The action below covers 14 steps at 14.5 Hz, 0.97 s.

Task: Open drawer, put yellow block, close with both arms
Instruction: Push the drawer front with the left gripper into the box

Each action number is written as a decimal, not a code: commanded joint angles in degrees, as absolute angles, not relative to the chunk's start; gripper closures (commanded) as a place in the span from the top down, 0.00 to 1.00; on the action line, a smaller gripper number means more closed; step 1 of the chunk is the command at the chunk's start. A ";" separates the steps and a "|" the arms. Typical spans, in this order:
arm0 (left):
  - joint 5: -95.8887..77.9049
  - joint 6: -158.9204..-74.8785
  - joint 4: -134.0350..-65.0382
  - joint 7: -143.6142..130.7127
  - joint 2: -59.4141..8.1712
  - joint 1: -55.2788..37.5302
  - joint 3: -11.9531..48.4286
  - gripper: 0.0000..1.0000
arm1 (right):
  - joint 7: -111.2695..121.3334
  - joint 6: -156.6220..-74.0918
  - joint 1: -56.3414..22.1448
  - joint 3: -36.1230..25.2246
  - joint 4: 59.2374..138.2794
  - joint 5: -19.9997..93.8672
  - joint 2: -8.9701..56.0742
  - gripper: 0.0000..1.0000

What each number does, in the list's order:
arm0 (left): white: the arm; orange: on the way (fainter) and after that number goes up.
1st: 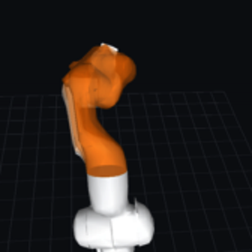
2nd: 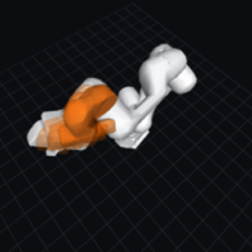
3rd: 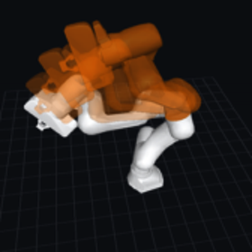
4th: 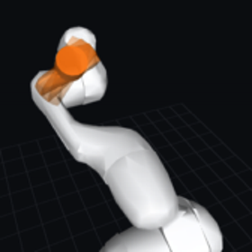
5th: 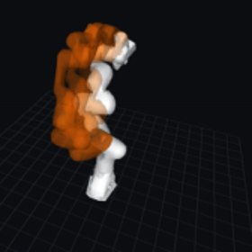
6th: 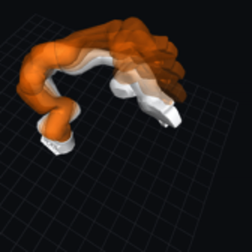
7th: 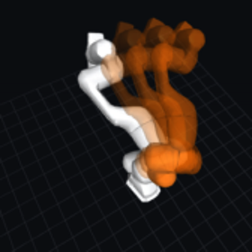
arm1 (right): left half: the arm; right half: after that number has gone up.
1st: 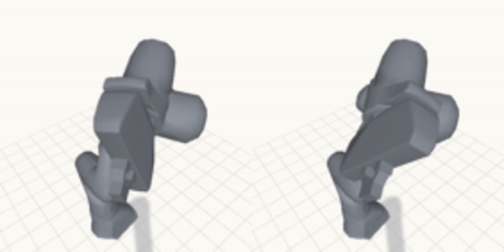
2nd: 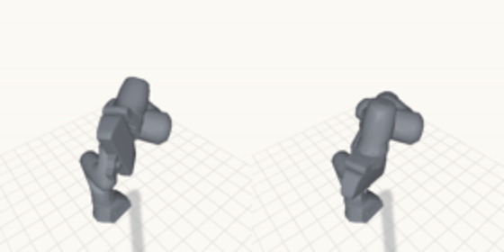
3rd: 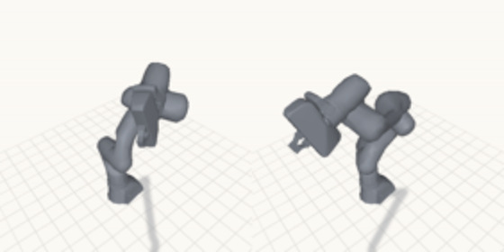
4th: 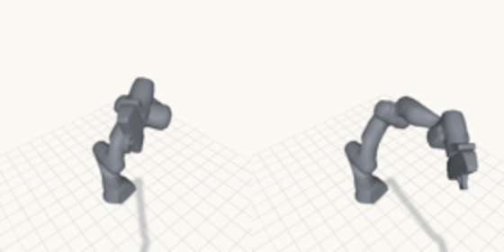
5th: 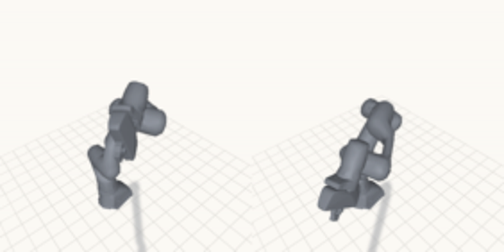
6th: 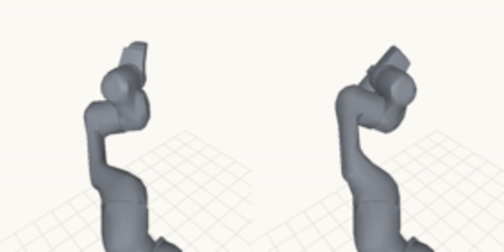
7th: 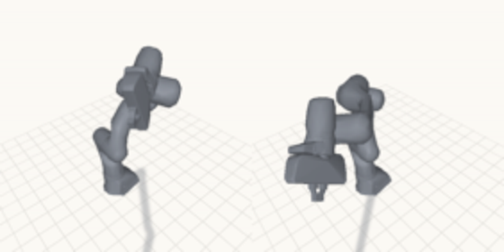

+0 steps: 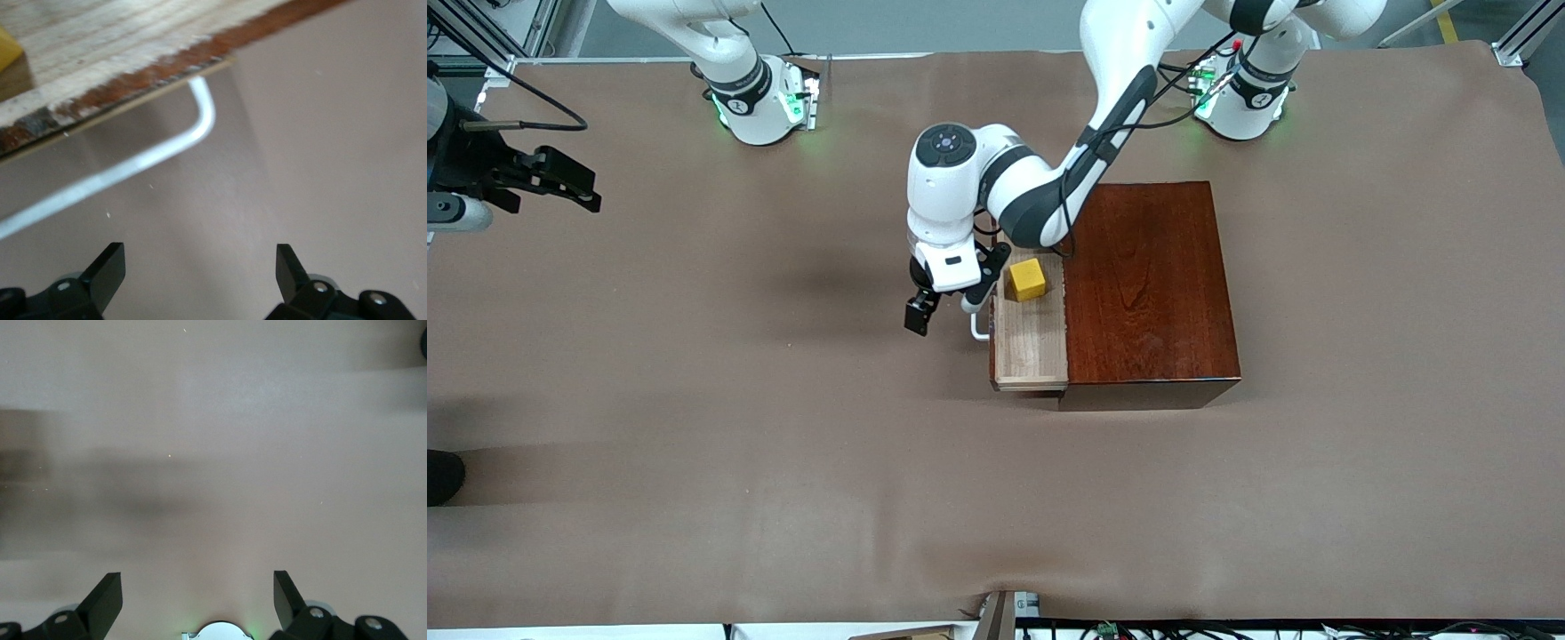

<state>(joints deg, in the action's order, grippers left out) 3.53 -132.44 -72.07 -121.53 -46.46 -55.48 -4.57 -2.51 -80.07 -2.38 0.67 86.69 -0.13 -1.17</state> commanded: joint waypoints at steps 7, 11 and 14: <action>4.13 -122.18 -69.70 -125.77 -48.25 -56.69 -6.77 1.00 | 7.12 -85.52 1.58 0.26 88.16 -0.35 -2.72 1.00; 3.34 -117.17 -69.70 -126.12 -47.55 -56.43 -6.94 1.00 | 6.50 -84.11 1.41 0.35 86.50 -0.35 -2.38 1.00; 3.78 -112.61 -69.87 -125.86 -47.20 -56.16 -7.21 1.00 | 6.24 -79.20 0.79 0.79 85.96 -0.96 -2.29 1.00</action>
<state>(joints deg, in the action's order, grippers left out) 2.89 -119.51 -69.54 -127.08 -47.89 -56.73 -6.30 6.12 -81.27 0.78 -0.03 86.06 -0.24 -1.29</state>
